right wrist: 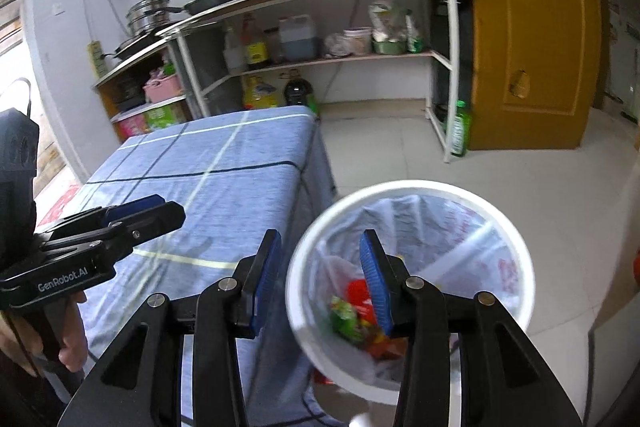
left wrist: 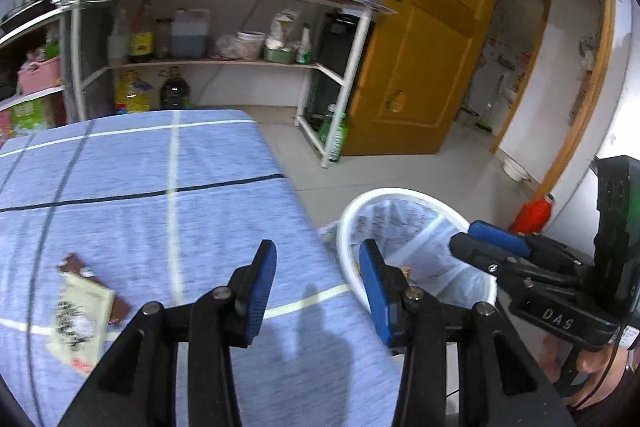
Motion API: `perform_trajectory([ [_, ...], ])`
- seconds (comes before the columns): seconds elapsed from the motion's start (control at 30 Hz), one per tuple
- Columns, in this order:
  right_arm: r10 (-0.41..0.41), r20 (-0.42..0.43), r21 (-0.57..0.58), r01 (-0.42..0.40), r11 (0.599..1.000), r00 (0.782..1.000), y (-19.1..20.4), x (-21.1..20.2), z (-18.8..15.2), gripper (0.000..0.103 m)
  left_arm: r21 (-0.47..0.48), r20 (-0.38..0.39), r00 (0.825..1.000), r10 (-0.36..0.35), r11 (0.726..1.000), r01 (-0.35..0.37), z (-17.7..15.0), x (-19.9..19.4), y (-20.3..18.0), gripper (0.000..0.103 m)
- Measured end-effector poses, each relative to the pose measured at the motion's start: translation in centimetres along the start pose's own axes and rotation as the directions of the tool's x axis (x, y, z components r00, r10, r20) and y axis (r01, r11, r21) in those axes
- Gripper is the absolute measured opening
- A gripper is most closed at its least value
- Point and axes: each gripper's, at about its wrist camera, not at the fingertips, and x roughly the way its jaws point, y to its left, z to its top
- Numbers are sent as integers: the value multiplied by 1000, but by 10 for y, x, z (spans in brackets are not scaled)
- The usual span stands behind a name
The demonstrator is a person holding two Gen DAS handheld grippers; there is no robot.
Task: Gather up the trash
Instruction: 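Grasp the beige paper packet with the left tool while the right tool grasps the brown chocolate bar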
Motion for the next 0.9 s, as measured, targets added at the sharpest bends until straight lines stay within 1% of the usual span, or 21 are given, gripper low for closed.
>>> perform_trajectory([
  [0.13,51,-3,-42,-51,998,999,24,6,3,42,-28,19,999,48,999,-47,-7,-15,27,45],
  [0.23,84,-6,-76,-85,993,996,42,10,4,42,-54,18,997,79,995,-78,-15,-23,49,45],
  [0.47,146,-30,-135,-149,980,989,77,26,7,42,-99,11,986,166,982,-164,-28,-36,91,45],
  [0.5,155,-34,-142,-158,977,987,82,28,7,42,-102,9,984,180,979,-178,-29,-38,97,48],
  [0.53,161,-37,-149,-165,975,986,85,30,8,42,-103,7,981,194,976,-192,-32,-39,103,56],
  [0.6,172,-46,-164,-177,971,984,94,36,7,42,-108,1,976,216,971,-214,-37,-41,113,61],
  [0.8,194,-76,-184,-206,961,978,108,50,8,42,-115,-72,967,245,961,-252,-50,-32,135,63],
  [0.9,204,-84,-191,-216,958,975,115,54,8,42,-132,-110,970,215,964,-229,-52,-27,141,64],
])
